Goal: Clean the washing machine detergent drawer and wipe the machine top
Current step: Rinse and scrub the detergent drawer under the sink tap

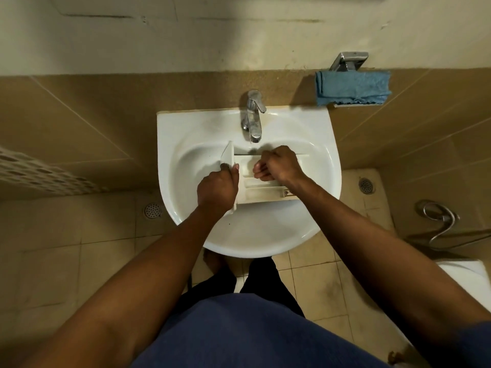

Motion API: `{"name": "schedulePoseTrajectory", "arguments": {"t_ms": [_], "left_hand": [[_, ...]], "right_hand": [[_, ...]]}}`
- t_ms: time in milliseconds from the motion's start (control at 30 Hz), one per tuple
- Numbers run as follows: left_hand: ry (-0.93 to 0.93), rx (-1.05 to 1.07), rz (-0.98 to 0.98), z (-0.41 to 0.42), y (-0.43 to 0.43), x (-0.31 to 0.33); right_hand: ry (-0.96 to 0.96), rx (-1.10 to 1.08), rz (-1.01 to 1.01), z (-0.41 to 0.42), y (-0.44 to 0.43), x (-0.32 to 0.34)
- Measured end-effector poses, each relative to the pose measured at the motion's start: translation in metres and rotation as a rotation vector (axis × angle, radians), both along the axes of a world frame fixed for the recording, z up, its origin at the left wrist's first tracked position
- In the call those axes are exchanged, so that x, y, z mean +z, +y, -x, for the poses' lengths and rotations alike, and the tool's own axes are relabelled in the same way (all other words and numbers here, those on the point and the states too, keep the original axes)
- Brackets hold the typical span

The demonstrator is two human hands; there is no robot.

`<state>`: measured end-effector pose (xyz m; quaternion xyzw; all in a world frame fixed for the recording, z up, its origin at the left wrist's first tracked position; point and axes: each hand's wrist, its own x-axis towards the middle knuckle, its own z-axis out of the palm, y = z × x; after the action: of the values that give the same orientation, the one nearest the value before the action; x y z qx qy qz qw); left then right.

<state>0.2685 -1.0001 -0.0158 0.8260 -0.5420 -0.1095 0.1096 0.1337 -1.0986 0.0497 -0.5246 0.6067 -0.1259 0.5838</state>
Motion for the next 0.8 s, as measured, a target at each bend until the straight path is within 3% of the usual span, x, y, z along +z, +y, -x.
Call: {"name": "schedulePoseTrajectory", "arguments": {"t_ms": [100, 233, 333, 400, 500, 600, 700, 800], "left_hand": [[-0.03, -0.01, 0.009, -0.002, 0.0, -0.003], [-0.121, 0.0, 0.061, -0.003, -0.001, -0.006], [-0.084, -0.015, 0.067, -0.003, 0.0, -0.006], [-0.092, -0.002, 0.075, -0.003, -0.001, -0.006], [-0.113, 0.024, 0.107, -0.003, -0.002, -0.006], [-0.099, 0.001, 0.129, -0.003, -0.001, -0.007], [-0.144, 0.005, 0.143, -0.003, -0.001, -0.007], [-0.243, 0.041, 0.157, -0.003, -0.002, -0.008]], "right_hand": [[-0.002, 0.171, 0.06, 0.0, 0.018, -0.015], [0.344, 0.797, 0.407, 0.031, 0.021, -0.03], [0.569, 0.885, 0.335, 0.043, -0.005, -0.02], [0.599, 0.772, 0.306, 0.041, -0.022, -0.006], [0.218, 0.282, 0.198, 0.017, -0.033, 0.01], [-0.252, -0.231, -0.092, -0.018, -0.049, -0.001], [-0.72, -0.428, -0.523, -0.041, -0.06, -0.014], [-0.91, -0.51, -0.657, -0.051, -0.062, -0.021]]}}
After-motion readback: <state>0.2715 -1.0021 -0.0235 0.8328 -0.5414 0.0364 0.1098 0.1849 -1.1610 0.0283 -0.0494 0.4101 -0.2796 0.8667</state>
